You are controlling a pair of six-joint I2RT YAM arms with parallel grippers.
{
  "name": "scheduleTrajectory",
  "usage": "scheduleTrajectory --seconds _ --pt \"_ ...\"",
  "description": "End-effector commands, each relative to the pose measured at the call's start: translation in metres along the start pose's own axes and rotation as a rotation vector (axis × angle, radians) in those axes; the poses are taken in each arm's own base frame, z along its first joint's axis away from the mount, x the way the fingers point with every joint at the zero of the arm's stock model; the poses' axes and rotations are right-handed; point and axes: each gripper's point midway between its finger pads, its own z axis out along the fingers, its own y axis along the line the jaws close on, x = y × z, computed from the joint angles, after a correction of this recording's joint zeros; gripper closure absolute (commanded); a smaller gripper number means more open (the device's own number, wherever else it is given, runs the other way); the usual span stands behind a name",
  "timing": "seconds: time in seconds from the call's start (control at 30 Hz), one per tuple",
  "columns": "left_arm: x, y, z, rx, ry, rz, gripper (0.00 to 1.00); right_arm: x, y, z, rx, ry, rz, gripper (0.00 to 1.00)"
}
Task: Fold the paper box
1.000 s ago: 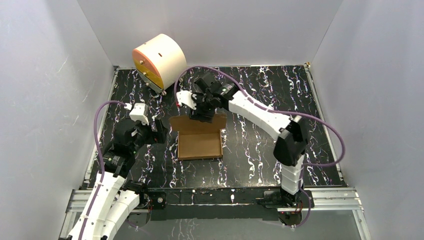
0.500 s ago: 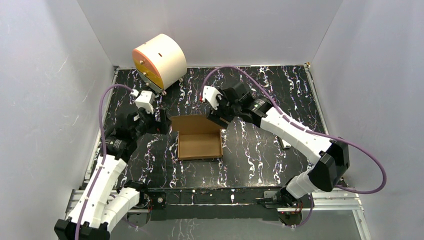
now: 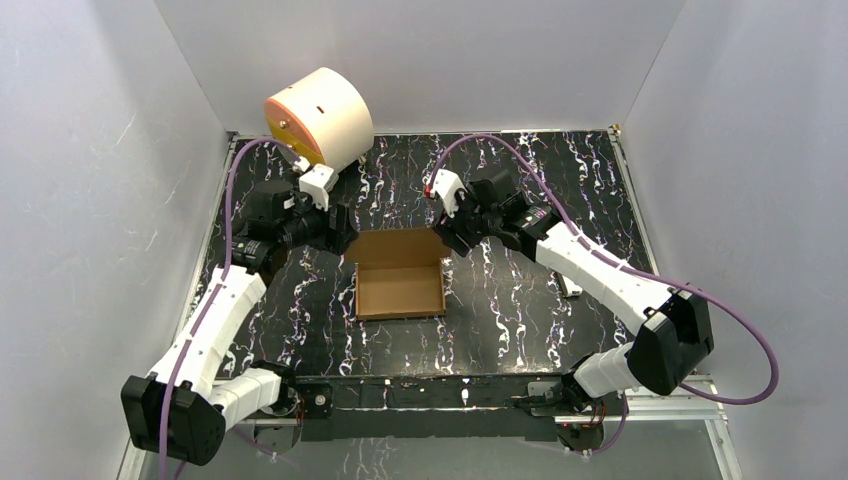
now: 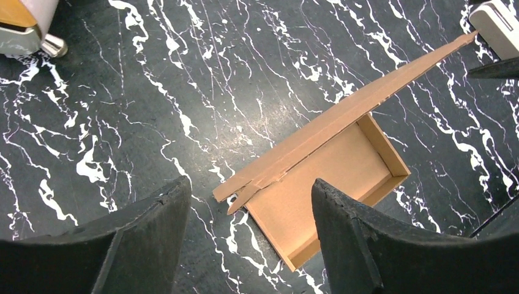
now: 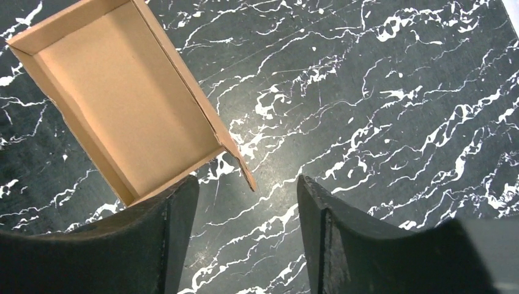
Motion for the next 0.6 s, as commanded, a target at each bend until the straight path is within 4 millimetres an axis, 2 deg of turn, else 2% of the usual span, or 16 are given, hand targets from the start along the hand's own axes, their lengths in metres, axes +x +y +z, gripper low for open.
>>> scheduleTrajectory --seconds 0.0,0.23,0.57 --pt "-0.013 -0.009 0.0 0.072 -0.028 0.076 0.33 -0.026 -0.002 -0.003 -0.014 -0.114 0.001 0.35" --pt "0.0 -0.013 0.004 0.106 -0.004 0.087 0.39 -0.022 -0.002 0.002 -0.026 -0.109 0.006 0.52" --pt "0.011 -0.01 0.008 0.103 0.031 0.076 0.44 -0.012 0.001 0.011 -0.052 -0.094 0.023 0.64"
